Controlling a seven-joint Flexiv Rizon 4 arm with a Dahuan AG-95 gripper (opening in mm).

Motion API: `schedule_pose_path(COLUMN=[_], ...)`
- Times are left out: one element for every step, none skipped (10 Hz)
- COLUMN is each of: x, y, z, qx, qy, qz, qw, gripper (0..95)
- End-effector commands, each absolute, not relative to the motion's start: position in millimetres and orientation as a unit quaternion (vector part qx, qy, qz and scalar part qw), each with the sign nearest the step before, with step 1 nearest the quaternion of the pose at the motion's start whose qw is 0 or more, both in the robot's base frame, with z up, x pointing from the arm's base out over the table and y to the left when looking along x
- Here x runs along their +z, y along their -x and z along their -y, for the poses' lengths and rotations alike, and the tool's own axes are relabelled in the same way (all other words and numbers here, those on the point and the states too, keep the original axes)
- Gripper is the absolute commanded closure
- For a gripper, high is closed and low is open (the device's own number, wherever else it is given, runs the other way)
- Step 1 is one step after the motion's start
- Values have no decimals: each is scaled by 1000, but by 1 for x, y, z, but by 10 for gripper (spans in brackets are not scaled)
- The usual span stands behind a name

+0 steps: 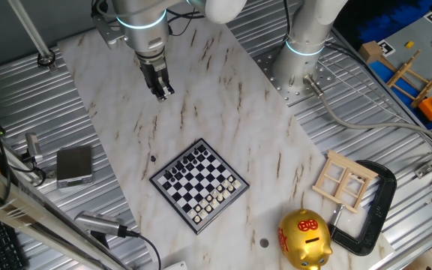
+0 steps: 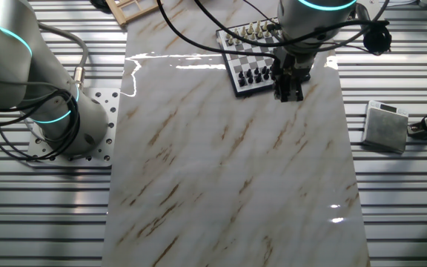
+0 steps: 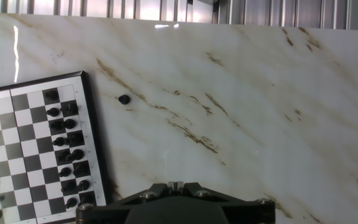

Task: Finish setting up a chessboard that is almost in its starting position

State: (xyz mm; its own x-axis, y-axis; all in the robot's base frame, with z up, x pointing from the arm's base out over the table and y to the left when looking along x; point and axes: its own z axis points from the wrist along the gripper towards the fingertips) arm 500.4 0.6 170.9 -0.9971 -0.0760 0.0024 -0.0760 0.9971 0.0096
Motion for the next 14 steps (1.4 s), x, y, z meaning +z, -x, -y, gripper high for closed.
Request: schedule_pose_path(x=[171,171,171,171,171,171,171,171,171,171,171,171,171,171], y=[-500,-500,-500,-500,-500,-500,-500,-500,-500,-500,-500,-500,-500,-500], z=[-1,-1,-1,-1,-1,-1,-1,-1,-1,-1,-1,-1,-1,-1], qx=[-4,-4,-4,-4,-4,-5,-4,-4,-4,-4,-4,-4,-4,-4], qy=[-38,-38,-38,-38,-38,-43,-58,-57,-57,-56,-59,-97,-93,-103], qz=[999,999,999,999,999,999,998,998,998,998,998,995,996,995], qw=[1,1,2,1,2,1,1,1,1,1,1,-1,0,1], gripper=[950,950,950,950,950,950,950,950,950,950,950,950,950,950])
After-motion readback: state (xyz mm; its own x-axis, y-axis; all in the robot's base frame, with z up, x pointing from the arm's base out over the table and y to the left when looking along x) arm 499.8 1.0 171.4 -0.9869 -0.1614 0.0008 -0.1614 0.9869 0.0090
